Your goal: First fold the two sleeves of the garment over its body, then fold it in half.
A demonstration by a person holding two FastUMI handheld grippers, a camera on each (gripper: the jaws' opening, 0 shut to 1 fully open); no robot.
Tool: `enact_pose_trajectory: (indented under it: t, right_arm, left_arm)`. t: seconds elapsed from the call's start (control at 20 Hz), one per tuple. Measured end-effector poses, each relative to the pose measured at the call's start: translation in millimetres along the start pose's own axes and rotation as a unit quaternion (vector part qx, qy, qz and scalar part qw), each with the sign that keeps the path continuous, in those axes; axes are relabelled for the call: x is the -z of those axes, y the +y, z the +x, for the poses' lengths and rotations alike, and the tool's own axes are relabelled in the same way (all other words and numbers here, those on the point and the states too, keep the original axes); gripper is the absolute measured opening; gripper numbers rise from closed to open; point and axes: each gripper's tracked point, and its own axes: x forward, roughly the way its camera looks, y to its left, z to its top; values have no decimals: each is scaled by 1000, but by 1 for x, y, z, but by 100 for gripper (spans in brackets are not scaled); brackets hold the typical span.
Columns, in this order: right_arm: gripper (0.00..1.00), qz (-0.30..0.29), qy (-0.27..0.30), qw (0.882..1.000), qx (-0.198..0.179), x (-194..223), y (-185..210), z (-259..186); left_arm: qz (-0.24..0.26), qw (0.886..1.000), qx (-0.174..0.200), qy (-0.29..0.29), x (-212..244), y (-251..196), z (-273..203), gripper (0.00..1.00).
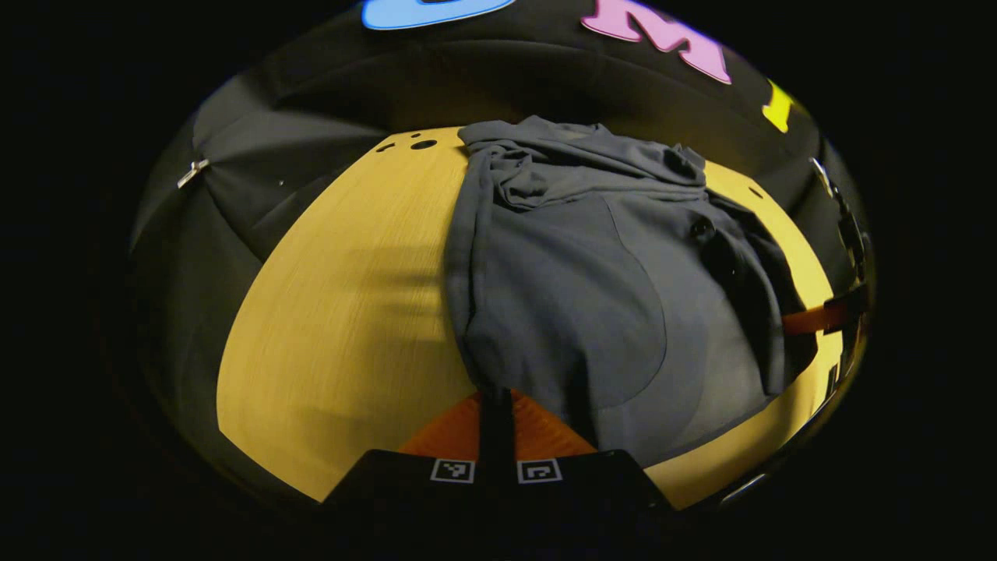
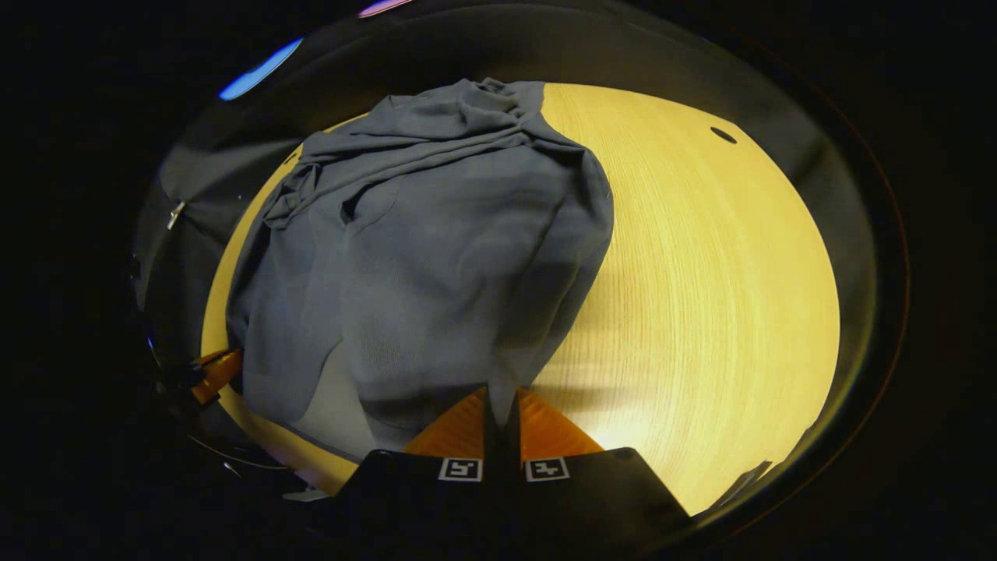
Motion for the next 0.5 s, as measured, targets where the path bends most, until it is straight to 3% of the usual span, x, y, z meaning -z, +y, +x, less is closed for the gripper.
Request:
enact_pose_trajectory:
  t: [0.2,0.5]
  right_arm:
    - [5,52,-38,997,-39,-27,11,-17]
    - [5,25,-86,994,-60,-66,25,-39]
  left_arm:
    - [-49,997,44,-39,-26,-14,-23,6]
    - [-85,990,67,-90,-69,-21,-44,6]
